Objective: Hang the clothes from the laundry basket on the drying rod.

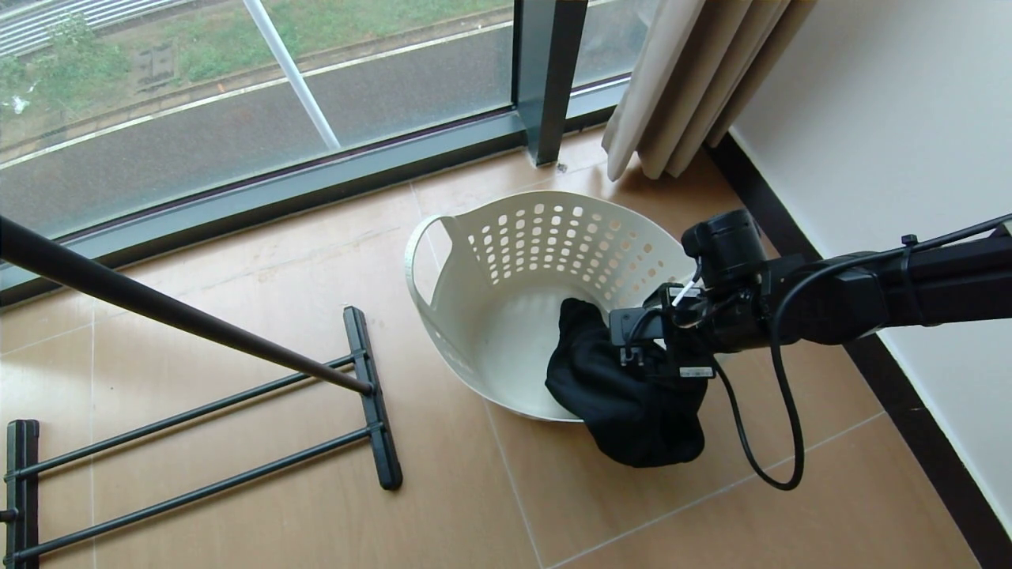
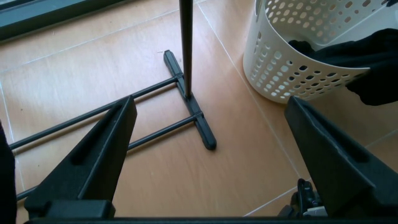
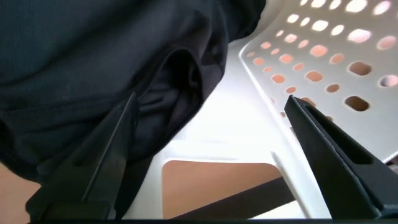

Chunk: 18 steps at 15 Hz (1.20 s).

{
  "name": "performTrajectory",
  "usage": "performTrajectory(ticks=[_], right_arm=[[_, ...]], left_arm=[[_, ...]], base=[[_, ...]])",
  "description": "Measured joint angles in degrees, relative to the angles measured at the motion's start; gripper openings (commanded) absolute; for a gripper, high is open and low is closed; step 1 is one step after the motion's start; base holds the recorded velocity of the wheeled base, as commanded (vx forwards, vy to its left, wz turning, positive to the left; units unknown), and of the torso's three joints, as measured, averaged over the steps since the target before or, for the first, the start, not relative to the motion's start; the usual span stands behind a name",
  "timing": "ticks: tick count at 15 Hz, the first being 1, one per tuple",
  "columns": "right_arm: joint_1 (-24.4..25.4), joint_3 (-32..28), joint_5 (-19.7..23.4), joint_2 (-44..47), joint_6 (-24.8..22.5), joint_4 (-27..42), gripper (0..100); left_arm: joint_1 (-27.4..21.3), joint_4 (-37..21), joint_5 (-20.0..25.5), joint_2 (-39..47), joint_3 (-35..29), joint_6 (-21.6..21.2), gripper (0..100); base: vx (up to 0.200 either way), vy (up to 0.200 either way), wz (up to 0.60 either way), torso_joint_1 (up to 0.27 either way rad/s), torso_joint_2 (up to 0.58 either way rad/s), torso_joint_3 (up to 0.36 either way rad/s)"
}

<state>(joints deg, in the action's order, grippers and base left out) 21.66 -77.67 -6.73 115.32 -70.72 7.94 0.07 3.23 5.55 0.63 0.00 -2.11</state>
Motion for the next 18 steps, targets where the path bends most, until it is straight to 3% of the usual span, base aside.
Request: performTrajectory(ticks=[13,15,17,18], right_arm=[[0.05,0.13,-1.41,2.16,-0.04,-0.5,100],[0.05,-0.59,-2.82,2.18,2.24,-0.46,100],[-0.04,-4.14,-4.22,2.6,11.19,0.11,100],[-0.04,-5.61,-4.68,2.79,12.84,1.1,100]], left_arm=[[0.0,-0.01,0.0,0.0,0.0,0.0,100],[0.0,-0.01,-0.02,0.0,0.0,-0.05,100],[-0.02,-0.01,0.0,0.0,0.0,0.0,100],[0.0,0.0,0.0,0.0,0.0,-0.02,100]], base=[[0.0,0.0,0.0,0.0,0.0,0.0],[0.0,0.0,0.0,0.0,0.0,0.0],[0.0,0.0,0.0,0.0,0.0,0.0],[0.0,0.0,0.0,0.0,0.0,0.0]])
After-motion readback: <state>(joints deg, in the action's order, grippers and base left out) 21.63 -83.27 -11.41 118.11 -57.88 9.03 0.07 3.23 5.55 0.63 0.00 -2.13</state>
